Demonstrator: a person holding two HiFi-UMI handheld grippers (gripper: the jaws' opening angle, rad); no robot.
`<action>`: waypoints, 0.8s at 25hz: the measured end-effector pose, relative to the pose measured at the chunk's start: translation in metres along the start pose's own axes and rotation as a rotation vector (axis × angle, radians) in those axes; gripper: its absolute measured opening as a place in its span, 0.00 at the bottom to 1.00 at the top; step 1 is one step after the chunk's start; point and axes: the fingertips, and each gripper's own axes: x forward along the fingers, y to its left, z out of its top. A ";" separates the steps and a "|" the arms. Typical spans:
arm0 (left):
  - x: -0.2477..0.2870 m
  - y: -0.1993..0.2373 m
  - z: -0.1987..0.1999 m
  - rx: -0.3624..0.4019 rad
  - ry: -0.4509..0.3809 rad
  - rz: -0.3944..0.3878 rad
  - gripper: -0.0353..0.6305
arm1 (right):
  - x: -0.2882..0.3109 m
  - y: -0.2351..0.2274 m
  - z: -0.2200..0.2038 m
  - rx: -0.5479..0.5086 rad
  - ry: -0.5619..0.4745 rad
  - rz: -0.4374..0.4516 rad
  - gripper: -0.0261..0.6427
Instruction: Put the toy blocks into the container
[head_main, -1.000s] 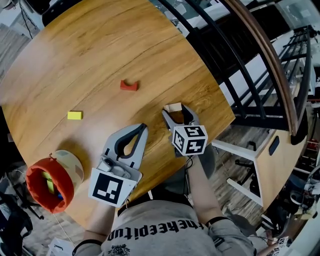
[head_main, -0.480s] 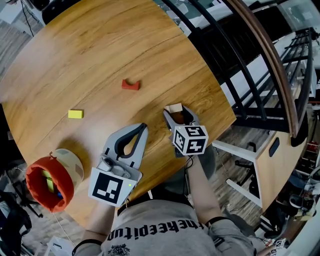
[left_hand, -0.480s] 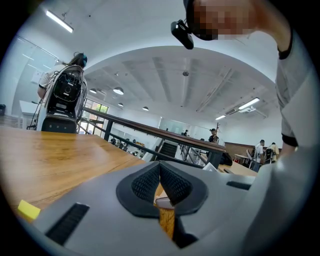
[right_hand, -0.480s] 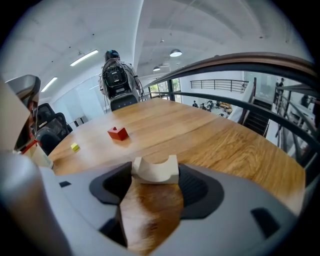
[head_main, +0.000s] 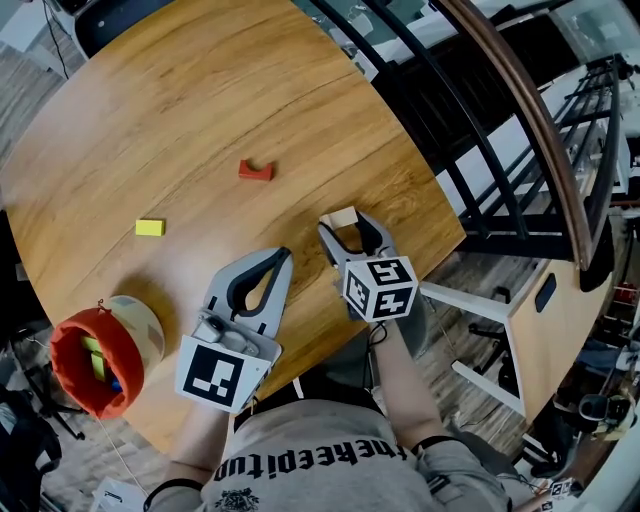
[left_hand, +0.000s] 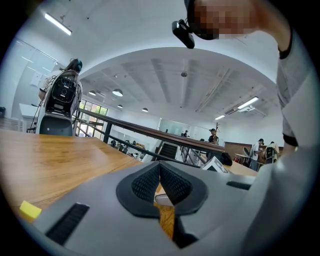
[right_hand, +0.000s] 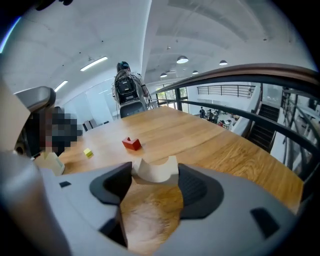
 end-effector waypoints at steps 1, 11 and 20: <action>-0.001 -0.001 0.001 0.001 -0.003 0.001 0.07 | -0.005 0.003 0.005 -0.008 -0.012 0.009 0.48; -0.014 -0.019 0.007 0.022 -0.032 0.027 0.07 | -0.050 0.037 0.038 -0.055 -0.124 0.111 0.48; -0.038 -0.034 0.016 0.041 -0.072 0.095 0.07 | -0.086 0.070 0.055 -0.104 -0.193 0.207 0.48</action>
